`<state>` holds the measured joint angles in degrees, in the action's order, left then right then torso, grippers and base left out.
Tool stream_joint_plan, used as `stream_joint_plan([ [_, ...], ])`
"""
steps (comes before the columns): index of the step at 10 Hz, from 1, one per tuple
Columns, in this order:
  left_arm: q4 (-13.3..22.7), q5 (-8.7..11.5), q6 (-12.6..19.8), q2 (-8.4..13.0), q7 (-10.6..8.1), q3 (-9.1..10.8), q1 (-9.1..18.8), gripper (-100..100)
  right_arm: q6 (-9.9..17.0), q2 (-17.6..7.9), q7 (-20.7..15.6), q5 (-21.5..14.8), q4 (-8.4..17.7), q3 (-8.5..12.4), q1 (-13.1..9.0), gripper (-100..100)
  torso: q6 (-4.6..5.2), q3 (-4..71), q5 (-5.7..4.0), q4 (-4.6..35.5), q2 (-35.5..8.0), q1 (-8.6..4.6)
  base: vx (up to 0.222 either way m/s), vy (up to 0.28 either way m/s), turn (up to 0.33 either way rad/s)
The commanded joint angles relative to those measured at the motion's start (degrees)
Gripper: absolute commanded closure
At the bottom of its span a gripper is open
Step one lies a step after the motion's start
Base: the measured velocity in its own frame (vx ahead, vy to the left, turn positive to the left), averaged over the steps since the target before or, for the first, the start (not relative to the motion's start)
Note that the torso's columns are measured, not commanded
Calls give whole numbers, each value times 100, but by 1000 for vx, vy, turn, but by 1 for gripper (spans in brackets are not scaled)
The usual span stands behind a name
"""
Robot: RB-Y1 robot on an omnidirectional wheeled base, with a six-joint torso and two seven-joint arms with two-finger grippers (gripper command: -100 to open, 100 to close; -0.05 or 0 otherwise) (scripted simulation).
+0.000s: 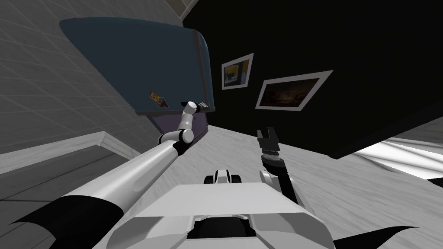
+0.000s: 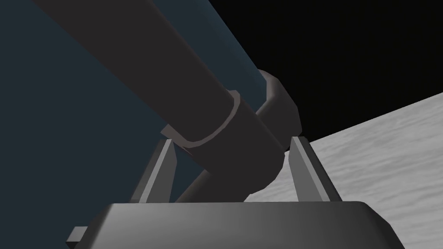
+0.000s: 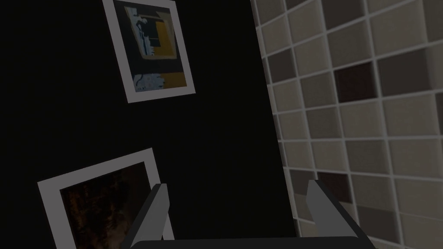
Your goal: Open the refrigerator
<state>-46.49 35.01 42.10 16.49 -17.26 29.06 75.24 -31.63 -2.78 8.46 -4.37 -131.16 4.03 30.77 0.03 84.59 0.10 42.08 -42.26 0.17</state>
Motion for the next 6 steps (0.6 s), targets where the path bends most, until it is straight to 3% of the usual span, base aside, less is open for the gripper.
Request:
stream_joint_plan([
  [1,-55,119,153,-153,83,-46,0,100,0,0,0,0,0,0,0,0,-12,11,-2,-1,19,-6,-232,142,-45],
  [2,-55,119,153,-153,83,-46,0,100,0,0,0,0,0,0,1,0,-1,15,-7,2,21,-18,-190,138,-32],
  [3,-36,79,319,-38,-18,-30,174,-100,0,1,0,0,0,0,1,0,-9,20,-8,6,31,-16,-59,37,40],
  [6,-25,59,516,80,-103,-11,337,-100,-2,3,0,0,-2,-1,6,0,-12,16,-19,35,27,-39,59,-74,48],
])
